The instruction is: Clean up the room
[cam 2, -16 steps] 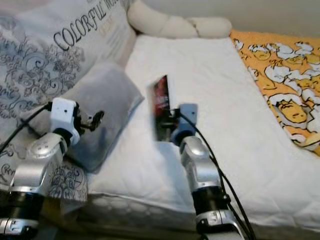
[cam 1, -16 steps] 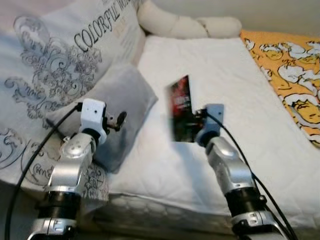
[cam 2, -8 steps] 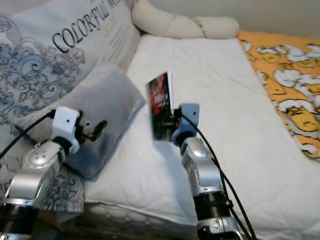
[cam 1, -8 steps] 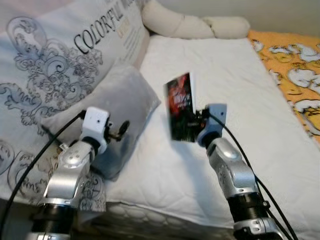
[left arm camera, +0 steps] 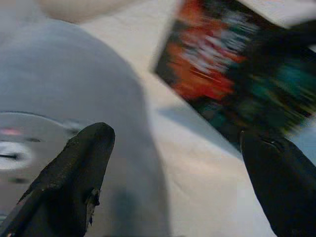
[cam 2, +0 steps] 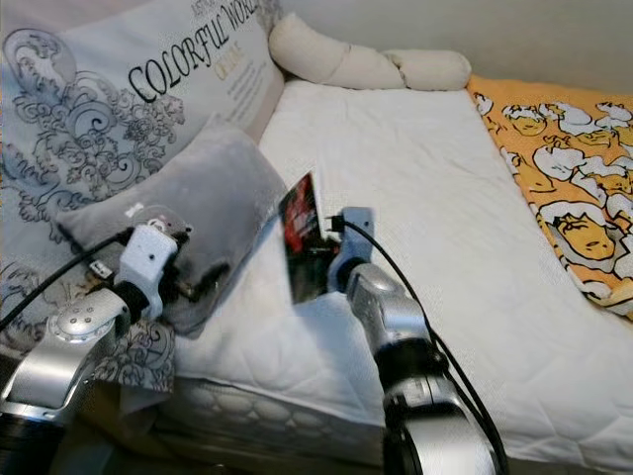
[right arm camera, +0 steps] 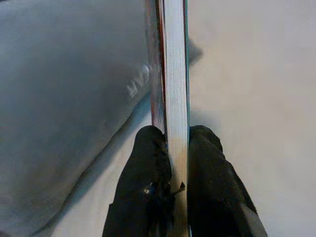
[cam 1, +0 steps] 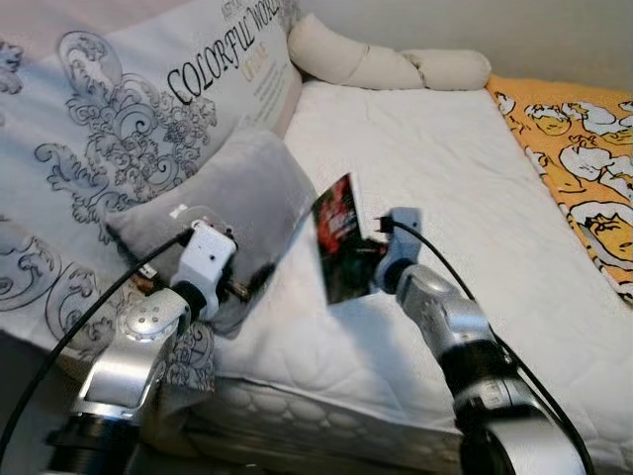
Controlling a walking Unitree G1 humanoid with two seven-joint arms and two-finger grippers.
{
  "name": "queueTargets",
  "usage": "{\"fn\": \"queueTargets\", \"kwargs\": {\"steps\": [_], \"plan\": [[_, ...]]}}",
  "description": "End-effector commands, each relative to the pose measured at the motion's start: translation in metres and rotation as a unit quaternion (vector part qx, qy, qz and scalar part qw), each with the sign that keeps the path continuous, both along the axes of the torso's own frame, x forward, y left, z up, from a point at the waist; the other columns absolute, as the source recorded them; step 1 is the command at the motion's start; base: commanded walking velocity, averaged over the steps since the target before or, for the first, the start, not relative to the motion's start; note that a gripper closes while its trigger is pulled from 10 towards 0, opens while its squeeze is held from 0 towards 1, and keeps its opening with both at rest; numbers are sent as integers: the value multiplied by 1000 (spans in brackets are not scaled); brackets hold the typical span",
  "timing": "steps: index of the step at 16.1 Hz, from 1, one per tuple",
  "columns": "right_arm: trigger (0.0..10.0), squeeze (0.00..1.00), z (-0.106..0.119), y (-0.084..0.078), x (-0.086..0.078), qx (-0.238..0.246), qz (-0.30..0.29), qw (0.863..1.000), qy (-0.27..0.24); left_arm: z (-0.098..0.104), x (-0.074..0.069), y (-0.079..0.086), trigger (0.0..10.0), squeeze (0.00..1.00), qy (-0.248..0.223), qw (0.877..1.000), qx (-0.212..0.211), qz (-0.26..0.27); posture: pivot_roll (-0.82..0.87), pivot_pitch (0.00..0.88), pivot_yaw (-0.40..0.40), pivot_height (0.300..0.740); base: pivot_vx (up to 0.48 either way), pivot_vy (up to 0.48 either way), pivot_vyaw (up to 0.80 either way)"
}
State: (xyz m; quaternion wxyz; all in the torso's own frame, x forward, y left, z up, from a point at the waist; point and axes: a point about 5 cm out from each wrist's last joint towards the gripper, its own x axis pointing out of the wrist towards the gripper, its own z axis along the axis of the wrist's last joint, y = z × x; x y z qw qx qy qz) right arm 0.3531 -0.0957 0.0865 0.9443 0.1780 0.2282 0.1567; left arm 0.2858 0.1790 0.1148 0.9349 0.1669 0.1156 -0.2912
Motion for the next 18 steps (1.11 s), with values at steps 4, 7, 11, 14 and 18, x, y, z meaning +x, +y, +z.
{"fn": "queueTargets", "kwargs": {"steps": [4,7,11,14,18], "plan": [[10000,0,11,-6,14,127,-35,990,43,-3,-9,1,10000,0,50,995,23,-78,54,0,29,740,0,0,0],[10000,35,-24,-10,-2,159,-58,977,132,-4,-11,2,10000,0,74,990,43,-110,79,0,29,740,0,0,0],[10000,1000,-45,-29,-12,160,-145,961,172,-3,-14,4,10000,0,85,989,48,-115,104,0,15,740,0,0,0],[10000,1000,-58,-39,-21,92,-146,968,180,-4,-21,1,10000,0,89,990,42,-105,149,0,-8,740,0,0,0],[10000,1000,-67,-55,-28,31,-151,971,181,-8,-25,0,10000,0,97,990,39,-96,139,0,-1,740,0,0,0]]}}
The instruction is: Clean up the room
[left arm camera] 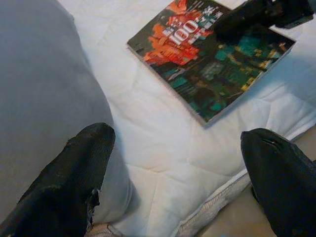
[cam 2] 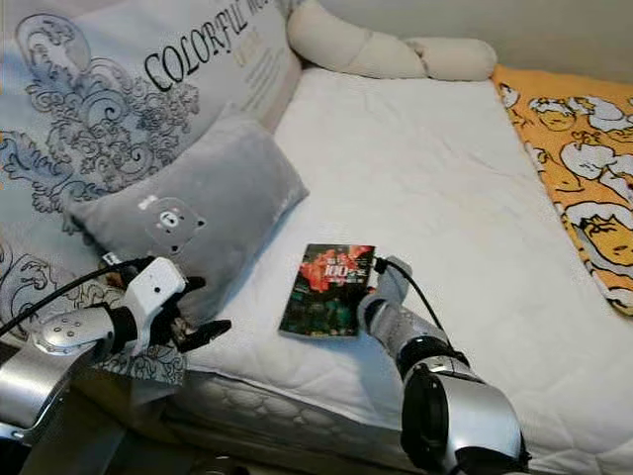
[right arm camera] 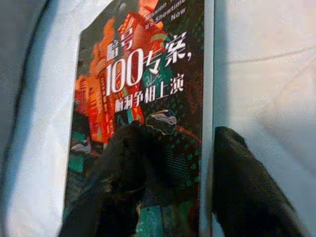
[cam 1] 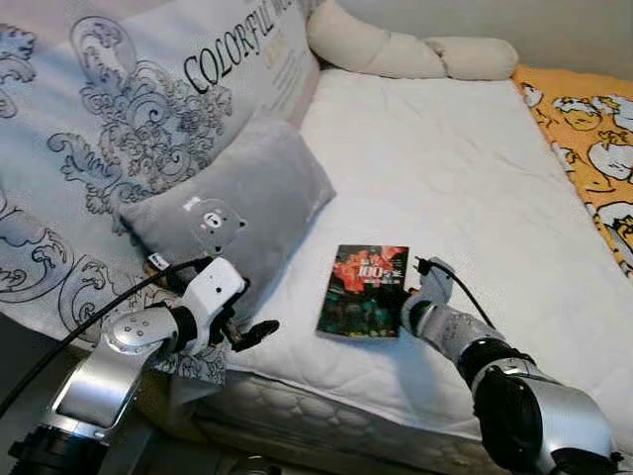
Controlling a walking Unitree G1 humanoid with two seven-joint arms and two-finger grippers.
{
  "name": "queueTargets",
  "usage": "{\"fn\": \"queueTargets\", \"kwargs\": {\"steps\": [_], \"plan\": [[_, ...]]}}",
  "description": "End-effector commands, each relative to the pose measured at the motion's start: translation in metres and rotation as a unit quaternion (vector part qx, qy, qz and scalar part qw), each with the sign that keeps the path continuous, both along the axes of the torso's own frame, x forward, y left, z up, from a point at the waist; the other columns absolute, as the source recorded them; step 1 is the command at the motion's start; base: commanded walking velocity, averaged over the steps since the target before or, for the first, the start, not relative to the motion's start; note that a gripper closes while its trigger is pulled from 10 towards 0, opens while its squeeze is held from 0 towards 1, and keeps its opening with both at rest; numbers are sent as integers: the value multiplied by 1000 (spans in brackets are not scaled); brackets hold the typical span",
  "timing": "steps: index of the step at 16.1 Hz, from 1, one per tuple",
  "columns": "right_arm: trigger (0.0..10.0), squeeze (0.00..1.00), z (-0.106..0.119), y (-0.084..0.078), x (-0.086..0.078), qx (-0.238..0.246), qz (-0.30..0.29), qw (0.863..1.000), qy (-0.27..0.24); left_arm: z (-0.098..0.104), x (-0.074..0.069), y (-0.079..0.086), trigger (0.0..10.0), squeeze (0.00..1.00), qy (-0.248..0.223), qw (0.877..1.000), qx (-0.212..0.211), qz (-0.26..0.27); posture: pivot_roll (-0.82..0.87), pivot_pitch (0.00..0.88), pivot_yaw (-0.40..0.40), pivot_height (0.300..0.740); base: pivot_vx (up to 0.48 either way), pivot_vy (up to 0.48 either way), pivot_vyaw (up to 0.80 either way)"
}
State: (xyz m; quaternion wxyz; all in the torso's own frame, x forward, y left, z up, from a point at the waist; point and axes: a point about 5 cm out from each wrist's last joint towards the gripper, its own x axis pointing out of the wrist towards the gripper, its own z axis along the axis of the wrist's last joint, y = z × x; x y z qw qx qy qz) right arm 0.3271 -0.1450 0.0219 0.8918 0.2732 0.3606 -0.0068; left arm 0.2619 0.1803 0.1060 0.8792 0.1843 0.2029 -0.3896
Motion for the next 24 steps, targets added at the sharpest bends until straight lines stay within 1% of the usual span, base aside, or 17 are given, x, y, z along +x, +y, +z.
{"fn": "queueTargets", "kwargs": {"steps": [1,3,4,5,6,7,8,9,10,11,13,15,16,17,18,20,24], "plan": [[10000,1000,-3,-7,-3,-16,-6,1000,3,1,-1,-2,10000,0,-2,1000,0,1,139,0,-1,740,0,0,0],[10000,1000,-11,-24,-11,-19,-26,999,1,3,7,-6,10000,0,-17,1000,-10,20,103,0,16,740,0,0,0],[10000,1000,-12,-32,-13,-14,-40,999,-10,3,10,-8,10000,0,-26,999,-20,37,96,0,19,740,0,0,0],[10000,1000,-11,-35,-13,-10,-45,999,-16,3,11,-9,10000,0,-29,998,-24,43,96,0,19,740,0,0,0],[10000,1000,-8,-44,-12,-5,-46,998,-41,2,12,-11,10000,0,-32,997,-41,62,68,0,26,740,0,0,0],[10000,1000,-4,-50,-10,22,-43,996,-69,0,13,-11,10000,0,-42,993,-54,92,55,0,30,740,0,0,0],[10000,1000,-2,-51,-10,37,-43,995,-79,0,14,-11,10000,0,-46,992,-57,103,55,0,30,740,0,0,0],[10000,1000,5,-59,-9,62,-52,990,-115,2,20,-8,10000,0,-68,983,-75,151,40,0,25,740,0,0,0],[10000,1000,7,-63,-8,64,-55,988,-130,3,21,-7,10000,0,-76,979,-83,171,37,0,25,740,0,0,0],[10000,1000,25,-72,-5,3,-54,977,-207,5,23,-4,10000,0,-87,966,-103,222,25,0,14,740,0,-281,0],[10000,1000,40,-67,-5,-44,-46,964,-257,6,22,-4,10000,0,-95,962,-105,234,24,0,6,740,0,-332,0],[10000,1000,46,-59,-7,-78,-53,959,-266,6,21,-4,10000,0,-102,958,-106,245,24,0,-5,740,0,-381,0],[10000,1000,47,-49,-13,-111,-47,956,-268,7,21,1,10000,0,-112,950,-103,273,34,0,-26,740,0,-382,0],[10000,1000,47,-45,-16,-120,-45,954,-271,7,21,3,10000,0,-115,947,-104,282,39,0,-37,740,0,-382,0],[10000,1000,45,-38,-21,-128,-32,954,-269,6,19,8,10000,0,-116,943,-97,295,46,0,-51,740,0,-382,0],[10000,1000,37,-30,-30,-129,-18,959,-254,4,15,12,10000,0,-115,940,-91,307,66,0,-66,740,0,-375,0],[10000,1000,36,-23,-34,-148,-11,958,-244,0,14,15,10000,0,-114,941,-78,310,66,0,-59,740,0,-355,0]]}}
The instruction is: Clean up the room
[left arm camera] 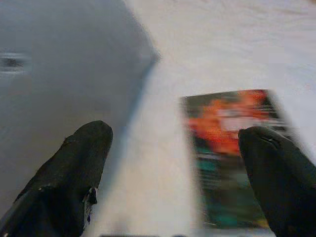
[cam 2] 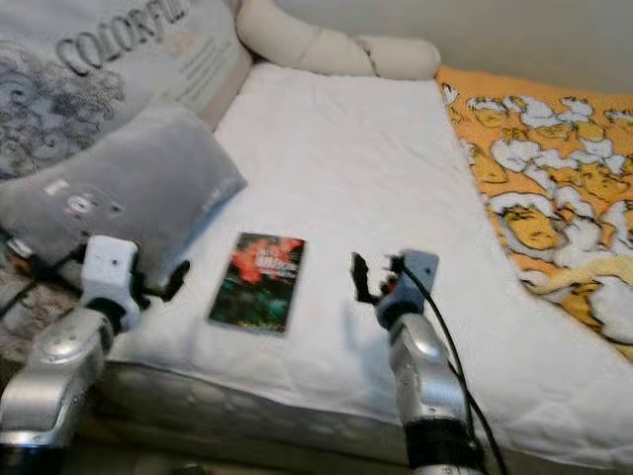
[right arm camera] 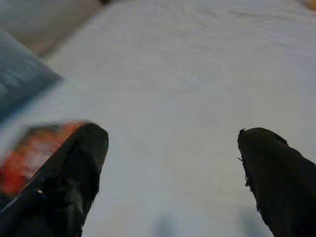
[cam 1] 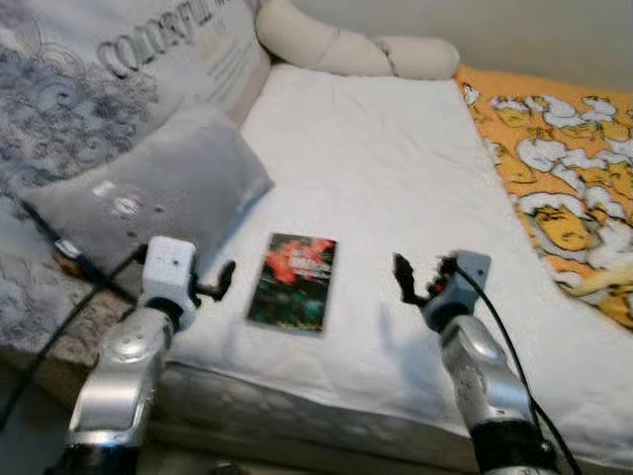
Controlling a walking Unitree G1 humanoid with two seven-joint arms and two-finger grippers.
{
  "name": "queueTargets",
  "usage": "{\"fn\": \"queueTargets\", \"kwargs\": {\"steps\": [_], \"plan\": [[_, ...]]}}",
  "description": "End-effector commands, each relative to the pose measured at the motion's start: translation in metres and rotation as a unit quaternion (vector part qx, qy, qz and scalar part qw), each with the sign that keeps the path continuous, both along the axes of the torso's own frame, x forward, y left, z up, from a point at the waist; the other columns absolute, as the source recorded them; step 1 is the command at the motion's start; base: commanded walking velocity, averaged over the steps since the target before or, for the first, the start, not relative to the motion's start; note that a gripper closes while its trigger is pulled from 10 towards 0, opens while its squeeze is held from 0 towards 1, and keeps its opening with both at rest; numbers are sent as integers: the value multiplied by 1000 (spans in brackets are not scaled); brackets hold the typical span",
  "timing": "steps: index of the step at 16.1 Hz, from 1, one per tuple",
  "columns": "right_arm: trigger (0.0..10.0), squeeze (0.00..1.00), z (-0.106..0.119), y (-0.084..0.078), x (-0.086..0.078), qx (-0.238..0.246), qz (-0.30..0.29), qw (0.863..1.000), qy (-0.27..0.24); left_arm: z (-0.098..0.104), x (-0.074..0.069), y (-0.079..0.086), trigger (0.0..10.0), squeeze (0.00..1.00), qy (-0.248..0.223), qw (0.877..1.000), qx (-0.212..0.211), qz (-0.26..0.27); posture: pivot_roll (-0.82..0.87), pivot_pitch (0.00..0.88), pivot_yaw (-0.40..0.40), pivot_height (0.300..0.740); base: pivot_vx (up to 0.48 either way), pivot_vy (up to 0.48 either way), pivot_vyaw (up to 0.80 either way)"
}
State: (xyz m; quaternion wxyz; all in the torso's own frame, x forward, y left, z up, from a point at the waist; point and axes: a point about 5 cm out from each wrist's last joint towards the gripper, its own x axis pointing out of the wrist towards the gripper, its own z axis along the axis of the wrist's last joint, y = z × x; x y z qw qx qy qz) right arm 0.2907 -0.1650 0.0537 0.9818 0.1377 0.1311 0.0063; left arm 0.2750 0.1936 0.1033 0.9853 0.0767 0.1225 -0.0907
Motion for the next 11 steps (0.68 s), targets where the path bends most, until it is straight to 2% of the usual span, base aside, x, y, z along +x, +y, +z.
{"fn": "queueTargets", "kwargs": {"steps": [1,5,11], "plan": [[10000,1000,5,-3,2,-4,-11,1000,-6,2,1,1,10000,0,-6,1000,12,0,69,0,-59,740,0,-345,0],[10000,1000,5,-4,0,-20,-19,1000,-8,4,4,4,10000,0,-7,1000,19,0,58,0,-45,740,0,-346,0],[10000,1000,3,-5,-4,-16,-32,999,-4,6,11,7,10000,0,-7,999,36,-6,43,0,-19,740,0,-346,0]]}}
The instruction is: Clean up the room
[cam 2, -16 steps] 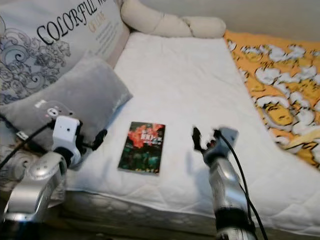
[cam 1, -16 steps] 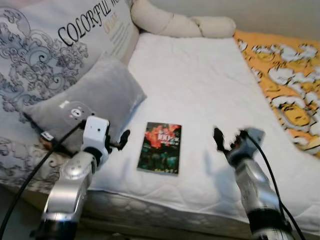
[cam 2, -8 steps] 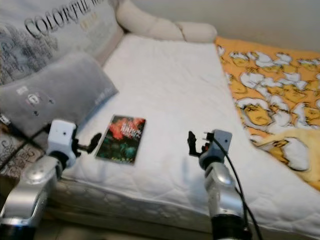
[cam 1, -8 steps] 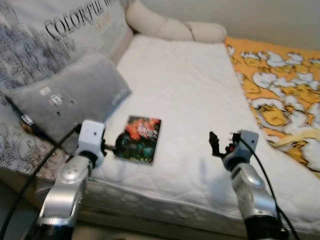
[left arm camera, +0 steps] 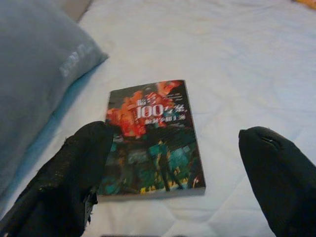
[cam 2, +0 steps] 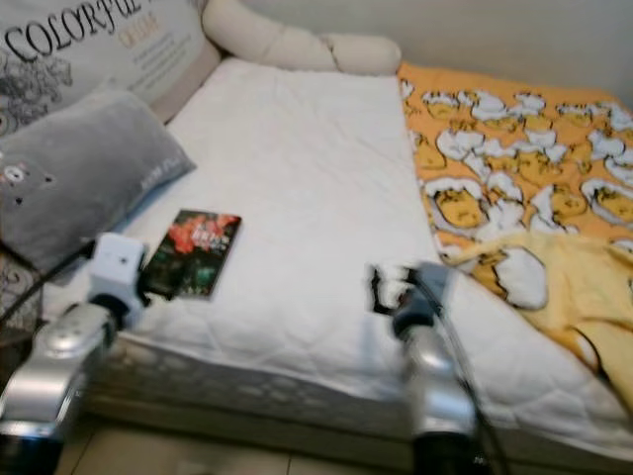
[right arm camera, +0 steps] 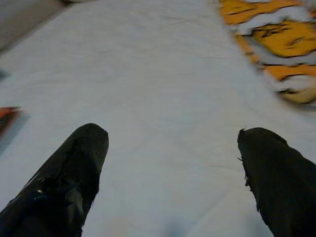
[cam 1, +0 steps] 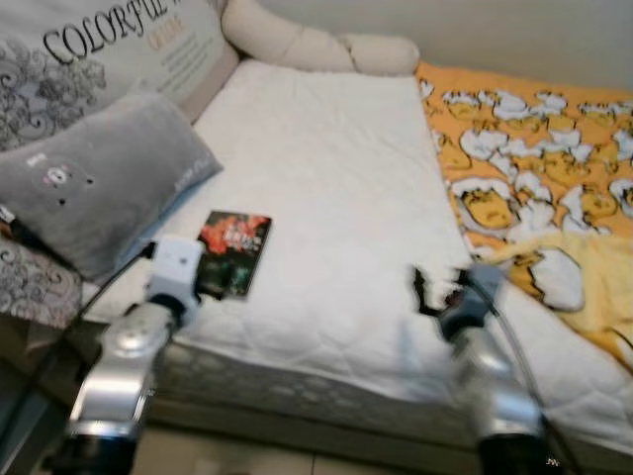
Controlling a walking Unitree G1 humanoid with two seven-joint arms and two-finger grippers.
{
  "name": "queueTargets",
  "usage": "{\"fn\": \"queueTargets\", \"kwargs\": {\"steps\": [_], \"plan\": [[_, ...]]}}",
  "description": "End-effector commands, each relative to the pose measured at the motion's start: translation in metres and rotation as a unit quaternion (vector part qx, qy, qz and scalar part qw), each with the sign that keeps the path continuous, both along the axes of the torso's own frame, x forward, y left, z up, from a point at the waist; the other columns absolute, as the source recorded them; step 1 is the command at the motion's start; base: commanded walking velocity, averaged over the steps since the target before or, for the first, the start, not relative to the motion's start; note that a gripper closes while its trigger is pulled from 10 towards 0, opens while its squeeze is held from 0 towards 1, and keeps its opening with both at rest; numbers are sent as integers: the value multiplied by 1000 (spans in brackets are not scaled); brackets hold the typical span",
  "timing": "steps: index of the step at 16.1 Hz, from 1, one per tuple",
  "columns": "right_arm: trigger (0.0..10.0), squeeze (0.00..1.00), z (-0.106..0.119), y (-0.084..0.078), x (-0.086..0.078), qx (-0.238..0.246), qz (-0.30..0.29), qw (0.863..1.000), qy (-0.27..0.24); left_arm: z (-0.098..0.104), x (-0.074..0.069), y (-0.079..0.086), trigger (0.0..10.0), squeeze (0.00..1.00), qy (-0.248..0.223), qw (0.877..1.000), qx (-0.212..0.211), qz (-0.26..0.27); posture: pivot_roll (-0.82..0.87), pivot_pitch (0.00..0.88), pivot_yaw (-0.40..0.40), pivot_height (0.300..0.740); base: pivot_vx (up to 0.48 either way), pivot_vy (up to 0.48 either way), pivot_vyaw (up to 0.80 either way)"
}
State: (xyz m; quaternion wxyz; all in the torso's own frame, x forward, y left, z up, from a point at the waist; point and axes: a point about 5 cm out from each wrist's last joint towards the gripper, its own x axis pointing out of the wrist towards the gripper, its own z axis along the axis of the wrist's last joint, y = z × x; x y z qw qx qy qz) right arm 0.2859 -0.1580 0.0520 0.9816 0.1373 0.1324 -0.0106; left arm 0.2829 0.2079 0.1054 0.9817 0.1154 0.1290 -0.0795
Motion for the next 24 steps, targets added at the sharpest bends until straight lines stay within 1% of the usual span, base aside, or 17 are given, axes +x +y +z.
{"fn": "queueTargets", "kwargs": {"steps": [1,4,10,14,24], "plan": [[10000,1000,3,-13,1,-20,-18,1000,-3,4,5,-9,10000,0,-10,1000,0,-18,47,0,-17,740,0,-345,0],[10000,1000,7,-9,8,-17,-11,1000,-12,6,10,-10,10000,0,-13,1000,7,-24,46,0,-17,740,0,-345,0],[10000,1000,7,-6,11,-14,-13,1000,-11,9,16,-11,10000,0,-18,999,15,-32,51,0,-11,740,0,-342,0],[10000,1000,3,-7,6,-20,-8,1000,-3,7,14,-13,10000,0,-16,999,11,-31,52,0,-18,740,0,-339,0],[10000,1000,0,-10,4,-37,3,999,3,0,10,-17,10000,0,-6,999,6,-34,28,0,-9,740,0,-339,0]]}}
